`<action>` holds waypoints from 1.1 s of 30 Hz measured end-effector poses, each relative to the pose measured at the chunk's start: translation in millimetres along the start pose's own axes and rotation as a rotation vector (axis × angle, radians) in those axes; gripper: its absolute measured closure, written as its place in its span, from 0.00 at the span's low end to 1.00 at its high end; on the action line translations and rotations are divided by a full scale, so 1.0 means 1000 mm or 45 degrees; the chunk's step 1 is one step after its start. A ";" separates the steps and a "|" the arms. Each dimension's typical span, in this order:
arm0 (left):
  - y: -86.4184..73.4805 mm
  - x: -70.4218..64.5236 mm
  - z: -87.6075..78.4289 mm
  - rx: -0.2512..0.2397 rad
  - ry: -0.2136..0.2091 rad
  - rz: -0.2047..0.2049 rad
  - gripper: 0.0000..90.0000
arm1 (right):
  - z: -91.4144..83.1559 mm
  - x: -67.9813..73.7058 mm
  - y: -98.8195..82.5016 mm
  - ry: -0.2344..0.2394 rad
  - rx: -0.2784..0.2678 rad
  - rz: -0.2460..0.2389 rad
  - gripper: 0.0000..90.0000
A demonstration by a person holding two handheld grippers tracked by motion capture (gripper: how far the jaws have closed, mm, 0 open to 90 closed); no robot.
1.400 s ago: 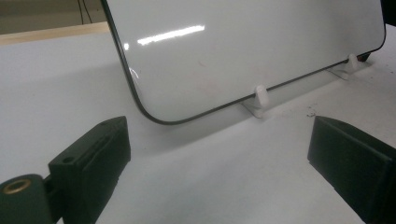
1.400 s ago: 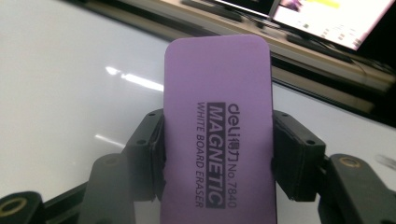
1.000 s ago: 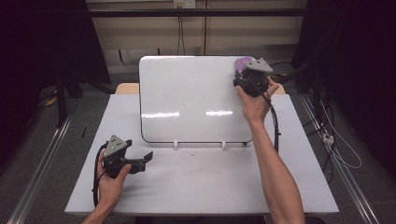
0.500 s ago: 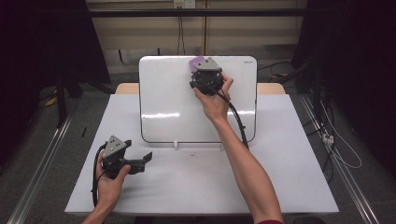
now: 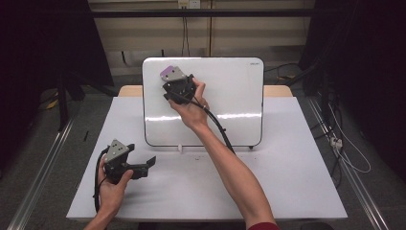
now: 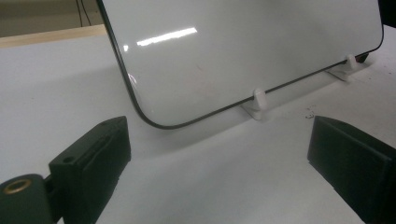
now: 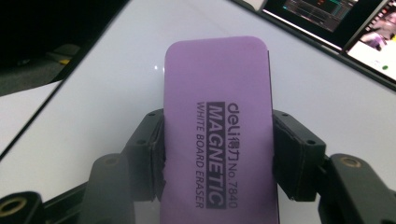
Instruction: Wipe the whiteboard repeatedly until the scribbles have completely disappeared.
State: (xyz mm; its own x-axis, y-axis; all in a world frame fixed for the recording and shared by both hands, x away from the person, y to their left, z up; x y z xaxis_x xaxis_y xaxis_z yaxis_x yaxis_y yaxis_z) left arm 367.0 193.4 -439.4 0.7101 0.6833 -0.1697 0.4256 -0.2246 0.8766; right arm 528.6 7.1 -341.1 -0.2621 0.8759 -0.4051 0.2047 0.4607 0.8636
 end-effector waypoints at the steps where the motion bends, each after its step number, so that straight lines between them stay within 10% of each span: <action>1: 0.000 0.000 0.000 0.001 0.001 0.002 0.06 | 0.000 0.002 0.000 0.009 -0.006 -0.017 0.46; 6: 0.000 -0.001 0.000 0.007 -0.002 0.003 0.06 | -0.002 -0.006 -0.001 0.004 -0.003 -0.032 0.46; 13: 0.000 0.000 -0.001 0.007 0.005 0.004 0.07 | -0.007 -0.063 -0.013 -0.070 0.018 0.120 0.46; 20: 0.000 -0.002 0.001 0.015 0.001 0.017 0.07 | -0.020 -0.088 -0.036 -0.092 0.019 0.154 0.46; 33: 0.000 -0.002 0.003 0.023 -0.001 0.021 0.07 | -0.037 -0.072 -0.064 0.006 0.008 0.092 0.46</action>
State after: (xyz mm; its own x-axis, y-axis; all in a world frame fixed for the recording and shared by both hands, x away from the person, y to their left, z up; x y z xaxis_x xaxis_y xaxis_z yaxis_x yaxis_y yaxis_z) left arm 367.3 189.4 -440.4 0.7176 0.6789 -0.1556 0.4237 -0.2481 0.8712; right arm 499.3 -90.9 -355.9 -0.2511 0.9063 -0.3401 0.2295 0.3970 0.8887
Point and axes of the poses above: each handheld gripper's, and its own axes: z roughly forward along the jaws, y roughly out of its top, x roughly to its left, the point moved 3 cm from there along z, roughly forward along the jaws, and after that the axes turned 10 degrees about -y, right-handed, at the moved point
